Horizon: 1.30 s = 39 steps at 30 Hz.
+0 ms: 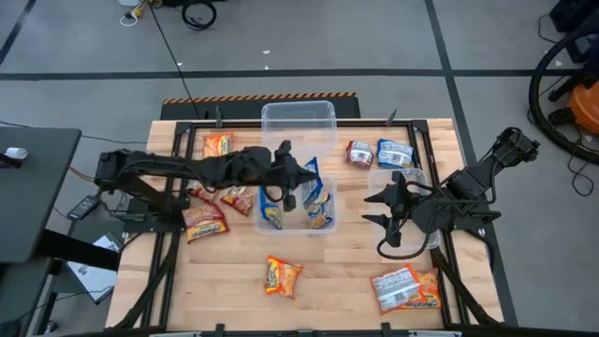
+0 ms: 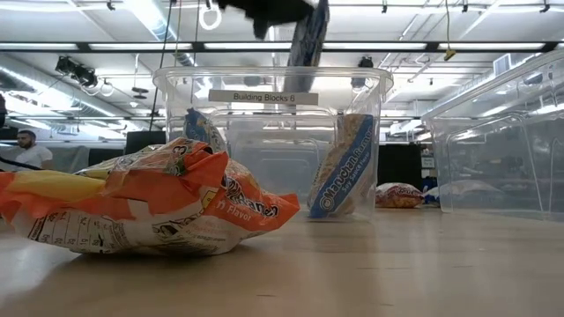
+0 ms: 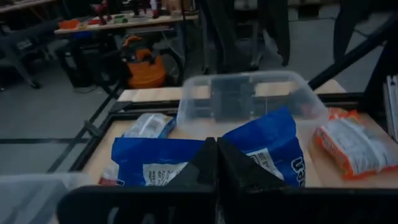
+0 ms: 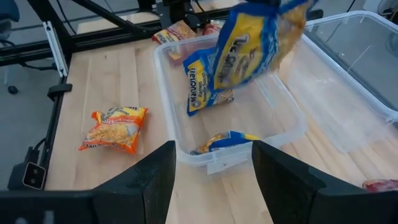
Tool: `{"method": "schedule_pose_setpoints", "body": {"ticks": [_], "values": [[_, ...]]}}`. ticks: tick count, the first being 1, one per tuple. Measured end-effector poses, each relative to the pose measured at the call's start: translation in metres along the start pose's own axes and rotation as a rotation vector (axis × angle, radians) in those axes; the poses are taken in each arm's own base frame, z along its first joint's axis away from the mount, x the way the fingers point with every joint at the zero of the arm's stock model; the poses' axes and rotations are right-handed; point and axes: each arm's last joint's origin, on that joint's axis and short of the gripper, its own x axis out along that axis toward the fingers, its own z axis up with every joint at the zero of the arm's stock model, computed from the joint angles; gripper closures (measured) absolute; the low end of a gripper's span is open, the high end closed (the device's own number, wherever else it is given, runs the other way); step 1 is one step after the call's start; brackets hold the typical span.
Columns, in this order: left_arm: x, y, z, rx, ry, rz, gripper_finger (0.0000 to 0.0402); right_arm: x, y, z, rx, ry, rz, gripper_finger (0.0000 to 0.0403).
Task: Sort Maruchan noodles
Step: Put the blue noodle pack into the bottom left transparent bin
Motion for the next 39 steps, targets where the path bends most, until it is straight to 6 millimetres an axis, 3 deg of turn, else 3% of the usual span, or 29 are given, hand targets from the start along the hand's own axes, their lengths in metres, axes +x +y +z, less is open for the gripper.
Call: {"method": "schedule_pose_setpoints", "body": {"ticks": [4,12,22,30,39], "values": [[0.0,0.005,-0.04,-0.039,0.014,-0.031,0.04,0.001,-0.001,0.001,-0.014,-0.006,-0.016,0.0186],[-0.012,-0.013,-0.084,-0.061,-0.054,-0.149,0.04,0.011,-0.016,0.008,0.017,-0.009,-0.092,0.0186],[-0.033,0.012,-0.142,-0.034,-0.061,-0.123,0.04,0.023,-0.036,0.016,0.094,0.044,-0.109,0.0186],[-0.039,0.015,-0.148,0.06,-0.033,-0.156,0.0392,0.029,-0.049,0.02,0.19,0.058,-0.135,0.0186],[-0.035,0.018,-0.129,0.092,0.172,-0.133,0.0389,0.032,-0.055,0.021,0.219,0.07,-0.142,0.0186]]}}
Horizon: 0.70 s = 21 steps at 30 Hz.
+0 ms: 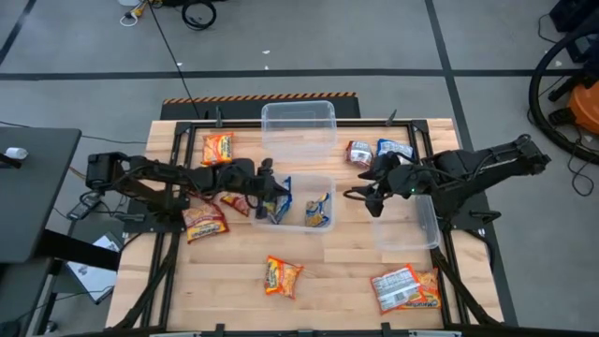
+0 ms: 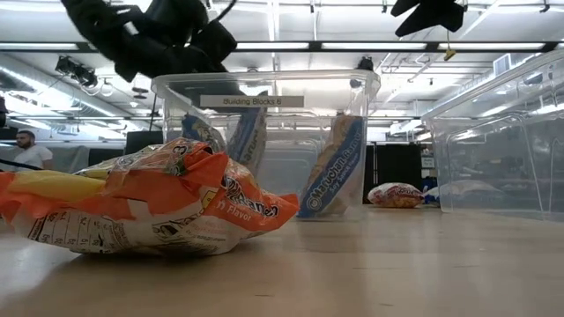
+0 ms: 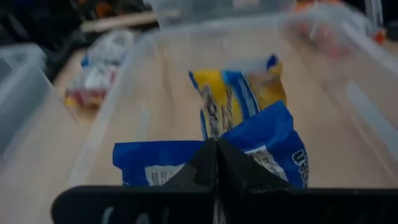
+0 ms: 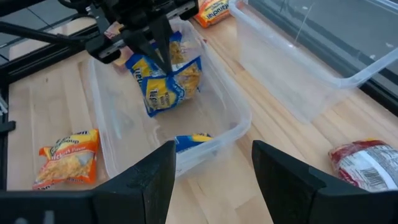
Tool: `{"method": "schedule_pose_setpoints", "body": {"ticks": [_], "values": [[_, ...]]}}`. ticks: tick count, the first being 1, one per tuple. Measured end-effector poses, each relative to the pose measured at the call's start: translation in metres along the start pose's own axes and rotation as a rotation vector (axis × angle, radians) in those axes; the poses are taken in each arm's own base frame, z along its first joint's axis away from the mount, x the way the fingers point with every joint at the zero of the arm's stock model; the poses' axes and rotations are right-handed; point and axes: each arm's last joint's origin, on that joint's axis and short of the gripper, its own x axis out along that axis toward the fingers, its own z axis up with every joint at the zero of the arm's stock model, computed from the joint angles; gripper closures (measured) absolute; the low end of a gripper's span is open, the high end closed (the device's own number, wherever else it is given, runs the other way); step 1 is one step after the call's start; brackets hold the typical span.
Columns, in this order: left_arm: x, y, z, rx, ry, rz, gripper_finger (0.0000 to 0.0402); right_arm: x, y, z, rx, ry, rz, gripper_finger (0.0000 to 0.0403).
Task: Sort Maruchan noodles
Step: Put the blue noodle pack into the bottom left transparent bin
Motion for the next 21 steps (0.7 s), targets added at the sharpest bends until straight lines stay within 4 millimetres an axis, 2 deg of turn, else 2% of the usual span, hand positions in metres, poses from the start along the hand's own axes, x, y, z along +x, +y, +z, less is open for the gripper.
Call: {"method": "schedule_pose_setpoints", "body": {"ticks": [8,12,16,21], "values": [[0.0,-0.004,0.015,0.025,0.233,-0.059,0.0391,0.0,-0.001,0.0,-0.001,0.008,-0.007,0.0186],[-0.004,-0.004,0.031,0.027,0.331,-0.079,0.039,0.0,-0.002,-0.001,-0.007,0.018,-0.015,0.0186],[-0.007,-0.001,0.048,0.027,0.344,-0.082,0.039,0.0,-0.003,-0.002,-0.02,0.027,-0.02,0.0186],[-0.009,-0.001,0.048,0.022,0.395,-0.088,0.0389,0.0,-0.002,-0.003,-0.041,0.031,-0.015,0.0186]]}}
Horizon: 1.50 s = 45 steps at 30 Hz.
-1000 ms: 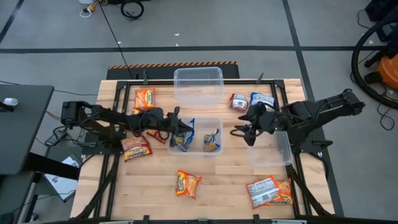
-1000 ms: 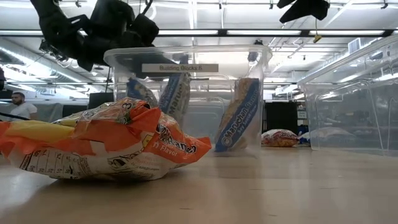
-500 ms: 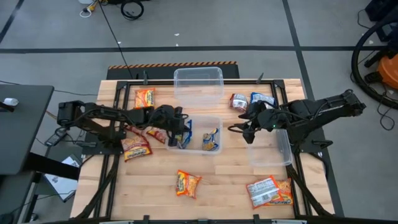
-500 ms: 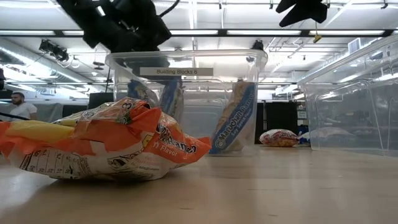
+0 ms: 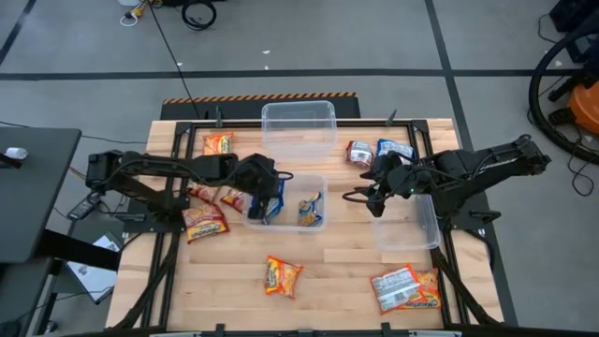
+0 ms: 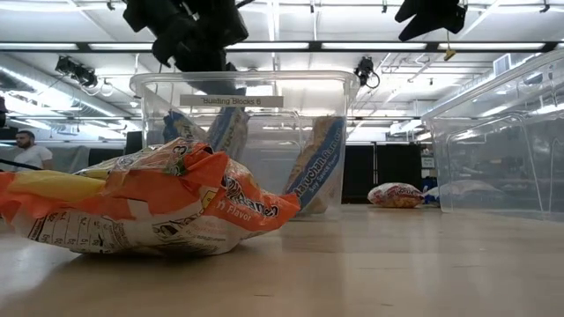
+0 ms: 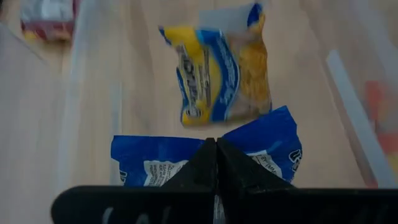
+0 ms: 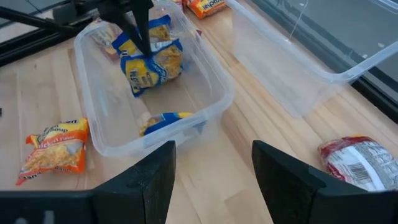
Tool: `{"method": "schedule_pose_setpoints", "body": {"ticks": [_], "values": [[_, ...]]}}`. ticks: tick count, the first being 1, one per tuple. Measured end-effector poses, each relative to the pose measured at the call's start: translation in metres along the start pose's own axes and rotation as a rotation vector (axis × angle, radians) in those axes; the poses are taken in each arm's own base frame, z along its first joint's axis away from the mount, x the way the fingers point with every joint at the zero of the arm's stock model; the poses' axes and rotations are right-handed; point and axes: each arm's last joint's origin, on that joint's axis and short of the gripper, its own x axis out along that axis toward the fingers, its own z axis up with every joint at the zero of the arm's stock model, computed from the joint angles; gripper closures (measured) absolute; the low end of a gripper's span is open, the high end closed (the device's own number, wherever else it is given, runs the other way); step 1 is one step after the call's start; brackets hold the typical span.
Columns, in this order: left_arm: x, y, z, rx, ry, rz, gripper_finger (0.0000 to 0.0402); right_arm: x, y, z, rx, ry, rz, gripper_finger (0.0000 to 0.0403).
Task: Sort Maruchan noodles
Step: Put the blue noodle pack into the bottom left transparent bin
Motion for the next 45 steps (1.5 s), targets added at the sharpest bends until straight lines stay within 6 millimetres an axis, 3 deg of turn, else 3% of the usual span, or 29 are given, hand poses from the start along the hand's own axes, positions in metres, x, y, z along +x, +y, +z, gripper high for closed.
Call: {"method": "schedule_pose_setpoints", "body": {"ticks": [10,20,25,32,38,45], "values": [[0.0,-0.004,-0.017,0.04,0.17,-0.007,0.0388,0.003,-0.009,-0.001,-0.038,0.045,-0.051,0.0175],[0.0,-0.007,-0.019,0.065,0.192,-0.024,0.0388,0.013,-0.073,-0.001,0.201,0.226,-0.407,0.0147],[0.0,-0.007,-0.019,0.1,0.192,-0.027,0.0388,0.043,-0.117,0.009,0.118,0.42,-0.411,0.0143],[0.0,-0.007,-0.019,0.101,0.195,-0.02,0.0388,0.092,-0.182,0.006,0.104,0.649,-0.365,0.015],[0.0,-0.007,-0.019,0.095,0.197,-0.018,0.0388,0.119,-0.213,-0.003,-0.011,0.761,-0.26,0.0155],[-0.001,-0.007,-0.02,0.09,0.204,-0.012,0.0387,0.138,-0.234,-0.015,-0.044,0.859,-0.232,0.0153]]}}
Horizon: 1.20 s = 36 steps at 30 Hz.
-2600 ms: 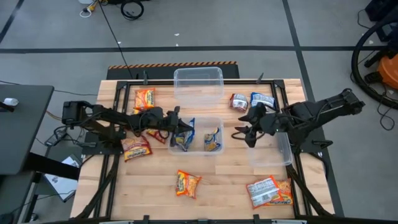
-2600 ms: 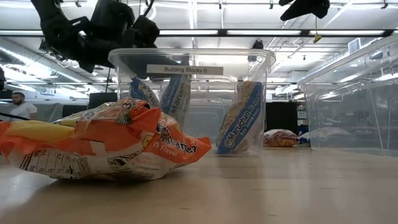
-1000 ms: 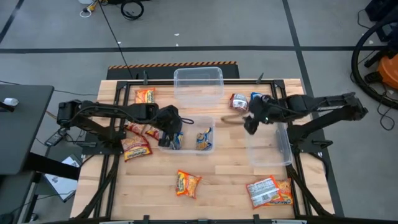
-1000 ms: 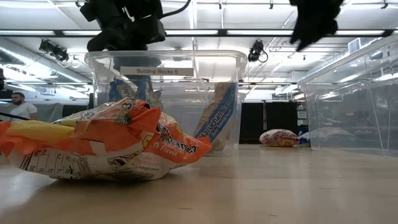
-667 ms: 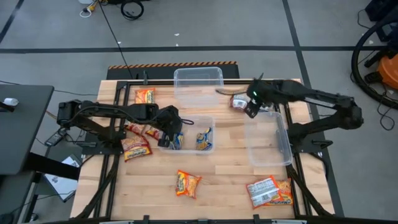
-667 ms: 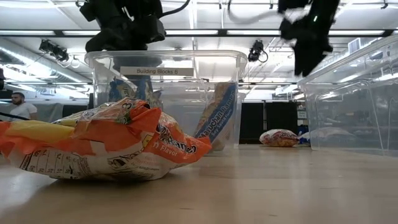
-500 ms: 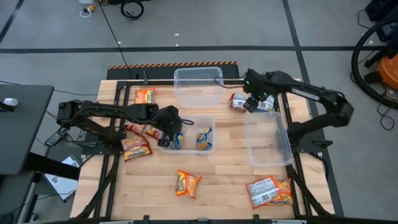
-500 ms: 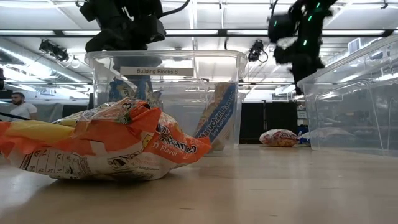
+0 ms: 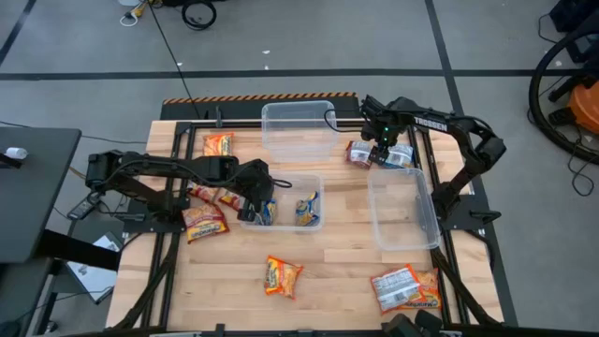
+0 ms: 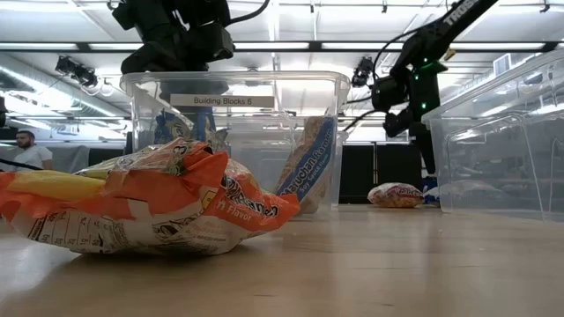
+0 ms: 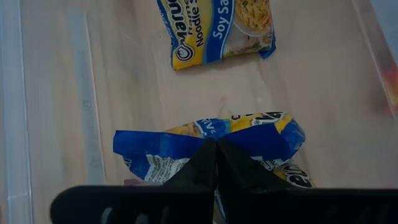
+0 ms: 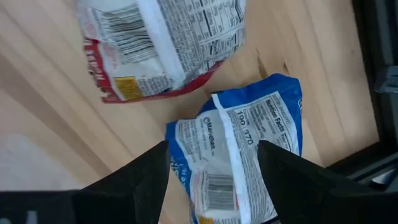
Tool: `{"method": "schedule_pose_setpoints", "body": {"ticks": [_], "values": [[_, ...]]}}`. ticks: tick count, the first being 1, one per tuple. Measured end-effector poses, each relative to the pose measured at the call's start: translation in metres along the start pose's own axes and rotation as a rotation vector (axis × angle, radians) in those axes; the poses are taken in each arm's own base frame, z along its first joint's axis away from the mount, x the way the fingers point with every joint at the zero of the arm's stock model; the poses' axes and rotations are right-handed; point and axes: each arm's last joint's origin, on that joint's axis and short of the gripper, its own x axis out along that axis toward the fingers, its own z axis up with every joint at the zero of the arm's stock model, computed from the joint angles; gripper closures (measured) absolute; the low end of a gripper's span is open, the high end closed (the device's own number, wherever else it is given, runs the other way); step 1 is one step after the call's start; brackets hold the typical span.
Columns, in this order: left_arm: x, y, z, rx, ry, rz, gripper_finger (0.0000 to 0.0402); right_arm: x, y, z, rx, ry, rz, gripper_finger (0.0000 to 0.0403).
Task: Sort Maruchan noodles
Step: Put the blue noodle pack into the bottom left transparent bin
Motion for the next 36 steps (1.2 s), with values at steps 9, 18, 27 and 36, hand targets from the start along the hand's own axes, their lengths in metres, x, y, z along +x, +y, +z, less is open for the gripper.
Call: {"method": "schedule_pose_setpoints", "body": {"ticks": [9,18,27,36], "values": [[-0.005,0.002,0.003,0.0,0.032,0.021,0.0323,0.008,-0.005,0.002,-0.054,0.02,0.007,0.0137],[-0.008,0.003,0.003,-0.001,0.07,0.054,0.0278,0.008,-0.008,0.001,-0.057,0.015,0.012,0.0137],[-0.025,0.008,0.016,-0.066,0.048,0.089,0.0277,0.008,-0.006,0.002,-0.136,-0.009,0.073,0.014],[-0.048,0.012,0.029,-0.105,0.067,0.086,0.0278,0.024,-0.022,-0.003,-0.082,-0.049,0.01,0.0143]]}}
